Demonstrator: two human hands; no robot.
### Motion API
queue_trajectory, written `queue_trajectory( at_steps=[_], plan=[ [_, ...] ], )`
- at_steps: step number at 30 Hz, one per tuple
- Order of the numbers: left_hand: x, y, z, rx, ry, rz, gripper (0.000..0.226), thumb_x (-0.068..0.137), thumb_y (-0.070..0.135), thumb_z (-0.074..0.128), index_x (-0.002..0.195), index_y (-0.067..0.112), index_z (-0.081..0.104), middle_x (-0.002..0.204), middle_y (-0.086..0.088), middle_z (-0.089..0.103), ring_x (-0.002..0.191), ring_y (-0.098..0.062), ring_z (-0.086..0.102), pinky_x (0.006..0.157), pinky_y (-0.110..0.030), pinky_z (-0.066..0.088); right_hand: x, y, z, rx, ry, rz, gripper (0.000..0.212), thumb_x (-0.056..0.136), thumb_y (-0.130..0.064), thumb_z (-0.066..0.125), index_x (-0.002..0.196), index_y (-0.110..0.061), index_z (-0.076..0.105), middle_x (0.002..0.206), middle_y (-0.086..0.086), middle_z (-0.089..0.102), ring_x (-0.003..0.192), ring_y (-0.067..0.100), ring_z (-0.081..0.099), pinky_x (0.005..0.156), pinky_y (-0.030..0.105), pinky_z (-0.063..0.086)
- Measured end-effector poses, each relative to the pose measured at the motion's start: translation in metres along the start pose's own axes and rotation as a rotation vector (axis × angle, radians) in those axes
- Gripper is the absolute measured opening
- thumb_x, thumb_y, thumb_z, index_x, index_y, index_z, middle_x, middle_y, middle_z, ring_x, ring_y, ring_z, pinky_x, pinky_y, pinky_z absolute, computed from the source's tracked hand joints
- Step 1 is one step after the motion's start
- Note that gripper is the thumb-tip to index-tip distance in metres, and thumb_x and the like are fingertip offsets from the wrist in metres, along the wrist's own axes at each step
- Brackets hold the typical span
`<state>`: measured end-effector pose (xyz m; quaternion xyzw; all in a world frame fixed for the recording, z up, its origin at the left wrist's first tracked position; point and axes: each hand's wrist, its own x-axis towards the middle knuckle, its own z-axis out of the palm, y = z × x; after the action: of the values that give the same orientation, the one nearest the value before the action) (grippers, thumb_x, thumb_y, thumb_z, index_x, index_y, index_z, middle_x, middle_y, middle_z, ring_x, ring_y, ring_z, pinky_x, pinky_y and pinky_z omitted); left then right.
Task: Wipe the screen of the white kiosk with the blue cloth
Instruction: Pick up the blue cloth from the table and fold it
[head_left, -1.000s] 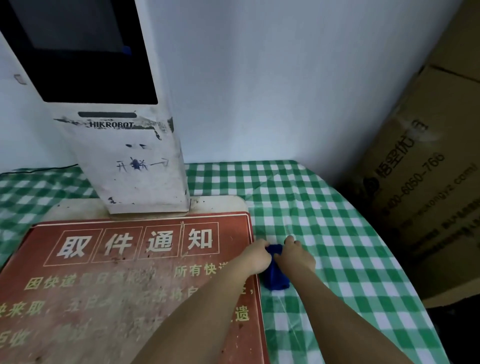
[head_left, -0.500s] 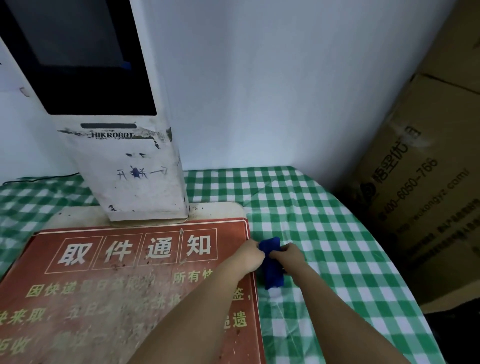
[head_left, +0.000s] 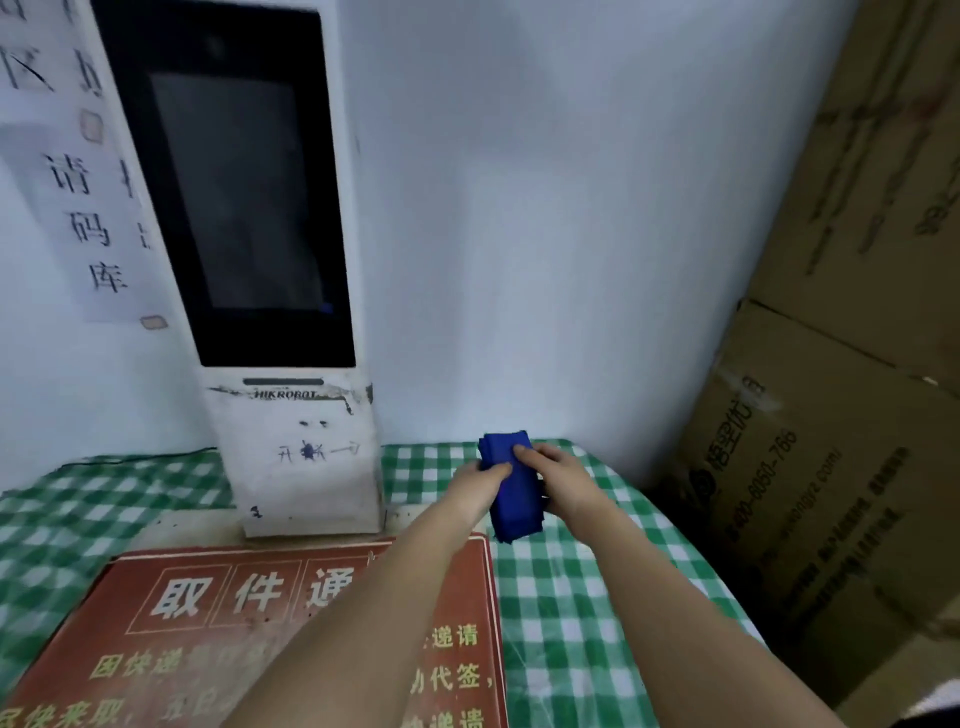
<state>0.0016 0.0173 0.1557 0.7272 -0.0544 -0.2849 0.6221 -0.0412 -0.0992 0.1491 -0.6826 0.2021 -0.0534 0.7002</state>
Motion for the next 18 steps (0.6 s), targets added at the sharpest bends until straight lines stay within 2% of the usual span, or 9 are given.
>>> queue_trajectory(
  at_steps=[3, 5, 8, 11, 13, 15, 18],
  plan=[
    [-0.014, 0.022, -0.017, -0.113, 0.061, 0.083, 0.013, 0.094, 0.018, 0.054, 0.100, 0.008, 0.061, 0.089, -0.004, 0.064, 0.089, -0.024, 0.060, 0.079, -0.034, 0.052, -0.008, -0.028, 0.010, 0.003, -0.038, -0.066, 0.017, 0.093, -0.027, 0.057, 0.099, -0.011, 0.062, 0.096, 0.004, 0.067, 0.086, 0.020, 0.062, 0.067, 0.029, 0.053],
    [-0.026, 0.035, -0.028, -0.163, 0.071, 0.126, 0.006, 0.093, 0.017, 0.057, 0.091, 0.013, 0.061, 0.086, -0.004, 0.065, 0.084, -0.023, 0.061, 0.074, -0.032, 0.053, -0.014, -0.044, 0.020, 0.012, -0.043, -0.094, 0.023, 0.095, -0.028, 0.055, 0.106, -0.009, 0.063, 0.103, 0.006, 0.067, 0.092, 0.022, 0.062, 0.077, 0.035, 0.054],
    [-0.041, 0.053, -0.049, -0.190, 0.069, 0.188, 0.005, 0.092, 0.017, 0.059, 0.092, 0.013, 0.061, 0.090, -0.007, 0.066, 0.085, -0.024, 0.062, 0.076, -0.034, 0.053, -0.025, -0.066, 0.038, 0.008, -0.062, -0.142, 0.028, 0.097, -0.028, 0.050, 0.112, -0.007, 0.062, 0.105, 0.007, 0.066, 0.096, 0.023, 0.061, 0.085, 0.038, 0.052],
    [-0.058, 0.070, -0.072, -0.117, 0.066, 0.263, 0.010, 0.093, 0.014, 0.056, 0.098, 0.010, 0.064, 0.097, -0.011, 0.066, 0.089, -0.026, 0.061, 0.088, -0.040, 0.052, -0.036, -0.085, 0.059, -0.030, -0.044, -0.200, 0.028, 0.099, -0.027, 0.046, 0.111, -0.008, 0.061, 0.106, 0.007, 0.065, 0.095, 0.023, 0.061, 0.083, 0.036, 0.052],
    [-0.068, 0.079, -0.088, -0.063, 0.074, 0.311, 0.020, 0.094, 0.009, 0.052, 0.112, 0.008, 0.062, 0.099, -0.012, 0.065, 0.089, -0.027, 0.062, 0.083, -0.038, 0.054, -0.042, -0.095, 0.076, -0.053, -0.002, -0.247, 0.022, 0.099, -0.025, 0.045, 0.105, -0.010, 0.060, 0.104, 0.006, 0.065, 0.090, 0.020, 0.060, 0.079, 0.034, 0.052],
    [-0.082, 0.087, -0.110, -0.056, 0.056, 0.353, 0.023, 0.094, 0.004, 0.049, 0.114, 0.013, 0.057, 0.096, -0.012, 0.065, 0.089, -0.027, 0.062, 0.072, -0.035, 0.056, -0.052, -0.106, 0.101, -0.066, 0.055, -0.306, 0.017, 0.099, -0.023, 0.045, 0.098, -0.012, 0.059, 0.099, 0.004, 0.064, 0.084, 0.017, 0.059, 0.075, 0.031, 0.051],
    [-0.101, 0.097, -0.140, -0.029, 0.003, 0.396, 0.029, 0.094, -0.002, 0.047, 0.118, 0.012, 0.054, 0.086, -0.006, 0.063, 0.088, -0.027, 0.061, 0.064, -0.029, 0.056, -0.063, -0.117, 0.134, -0.086, 0.165, -0.378, 0.016, 0.099, -0.021, 0.046, 0.102, -0.011, 0.058, 0.104, 0.006, 0.064, 0.087, 0.018, 0.059, 0.069, 0.025, 0.050]
  ],
)
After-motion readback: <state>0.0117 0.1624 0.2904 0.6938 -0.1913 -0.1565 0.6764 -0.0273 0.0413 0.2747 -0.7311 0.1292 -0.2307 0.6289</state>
